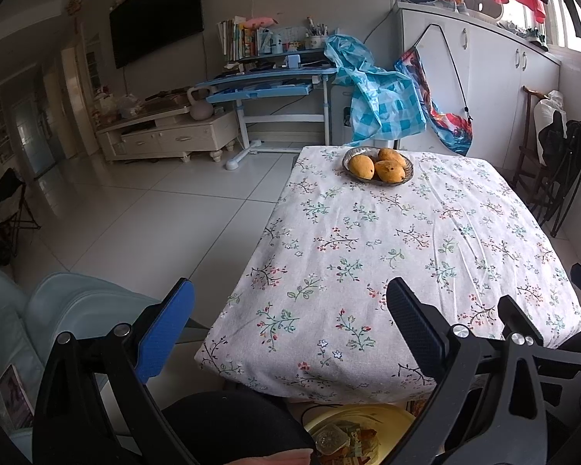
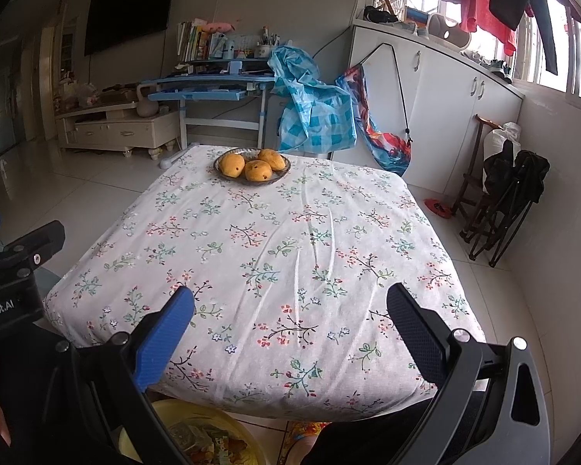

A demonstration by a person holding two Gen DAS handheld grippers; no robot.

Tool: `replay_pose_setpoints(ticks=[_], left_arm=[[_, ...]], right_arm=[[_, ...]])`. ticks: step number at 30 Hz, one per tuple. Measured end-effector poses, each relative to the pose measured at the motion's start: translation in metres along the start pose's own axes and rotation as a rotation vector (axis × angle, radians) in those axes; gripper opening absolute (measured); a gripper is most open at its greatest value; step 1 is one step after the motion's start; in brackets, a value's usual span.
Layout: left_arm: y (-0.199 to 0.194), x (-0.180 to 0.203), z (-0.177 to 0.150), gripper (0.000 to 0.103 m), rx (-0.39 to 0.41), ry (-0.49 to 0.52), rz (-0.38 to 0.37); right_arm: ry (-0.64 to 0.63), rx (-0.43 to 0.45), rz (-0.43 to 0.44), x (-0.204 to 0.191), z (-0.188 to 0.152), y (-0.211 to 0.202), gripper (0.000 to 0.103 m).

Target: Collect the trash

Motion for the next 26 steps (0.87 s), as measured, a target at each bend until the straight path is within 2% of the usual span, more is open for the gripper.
replay_pose_setpoints(ticks=[7,12,15,21,26], left_arm=[[-0.006,0.004,0.001,0.096,0.005,0.011,-0.001],[-0.016,-0.002,0.003,0.096,0.067,-0.001,-0.042],[-0.012,-0.002,0.005,0.096,0.044,0.016,-0.04],[0.002,0.005,0.017,0.096,-0.015,0.087,-0.091],[0.018,0.008,0.032,0.096,-0.038,0.093,-0.102]], right_arm=[[-0.003,-0.005,-0.003,0.002,-0.002,0.002,0.095],[0.002,-0.017,-0.005,0.005,-0.004,0.006,0.095],[0.008,-0.038,-0.002,0.01,-0.003,0.012,0.095],[0.023,-0.122,0.005,0.025,0.007,0.04,0.095],[0.041,-0.247,-0.006,0.052,0.026,0.091,0.095]])
Point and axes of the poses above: each gripper's, at about its wrist camera, not at the fingertips, and y roughly the way its jaws point, x to its right, z to its top, the point moved 6 cm from there along y, roughly the way its jaws point, and after that the axes turned 14 degrees about -x, right-handed, at the moved point
